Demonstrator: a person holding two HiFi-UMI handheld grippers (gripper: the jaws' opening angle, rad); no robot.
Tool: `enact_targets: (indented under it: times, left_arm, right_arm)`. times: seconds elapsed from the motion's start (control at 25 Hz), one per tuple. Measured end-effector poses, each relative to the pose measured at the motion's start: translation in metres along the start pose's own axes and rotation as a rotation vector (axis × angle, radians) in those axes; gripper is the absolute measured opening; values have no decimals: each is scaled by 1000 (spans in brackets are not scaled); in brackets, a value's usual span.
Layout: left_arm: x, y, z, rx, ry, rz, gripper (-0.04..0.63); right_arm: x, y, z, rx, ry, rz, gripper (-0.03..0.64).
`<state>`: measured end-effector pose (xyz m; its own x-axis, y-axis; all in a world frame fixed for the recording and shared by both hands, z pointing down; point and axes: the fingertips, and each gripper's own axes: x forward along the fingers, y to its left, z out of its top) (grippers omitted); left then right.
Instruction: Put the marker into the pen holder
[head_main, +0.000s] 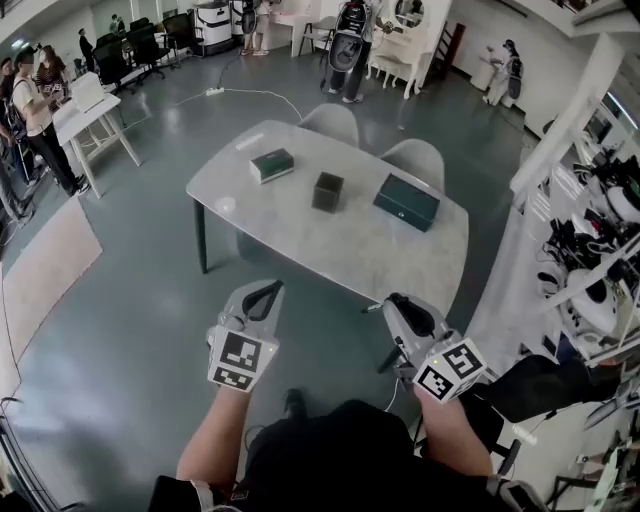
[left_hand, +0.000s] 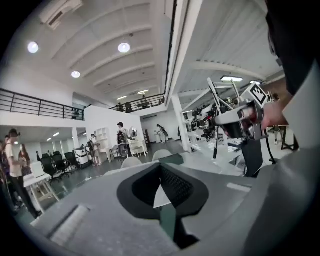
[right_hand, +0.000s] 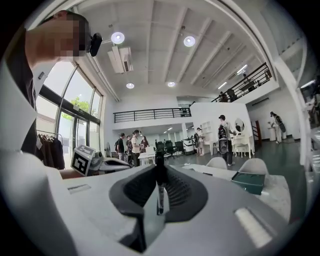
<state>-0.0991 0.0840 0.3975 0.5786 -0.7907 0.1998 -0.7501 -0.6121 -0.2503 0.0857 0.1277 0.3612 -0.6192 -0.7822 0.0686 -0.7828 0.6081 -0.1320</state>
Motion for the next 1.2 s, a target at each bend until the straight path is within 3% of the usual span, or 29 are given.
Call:
enact_targets:
  times: [0.04, 0.16, 0.2, 0.44, 0.68, 0.84, 1.04, 1.2]
  left_arm:
    - [5, 11, -4, -17, -5, -8, 11]
    - [18, 43, -17, -270, -60, -40, 9]
    - [22, 51, -21, -313, -67, -42, 11]
    - [63, 82, -28, -177, -33, -32, 9]
    - [133, 119, -24, -311, -47, -41, 9]
    - [194, 139, -23, -308, -21, -27, 9]
    - [265, 159, -19, -383, -12, -9, 9]
    - [307, 171, -22, -353, 24, 8, 9]
  right_arm:
    - [13, -2, 1, -4, -1, -1, 51]
    - [46, -14, -2, 2, 4, -4, 51]
    - [56, -20, -3, 6, 4, -6, 51]
    - [117, -58, 2, 31, -18, 20, 51]
    - [173, -117, 7, 61, -28, 65, 51]
    - [209, -172, 6, 74, -13, 74, 51]
    - [252, -237, -1, 105, 18, 100, 51]
    - [282, -272, -6, 104, 44, 135, 51]
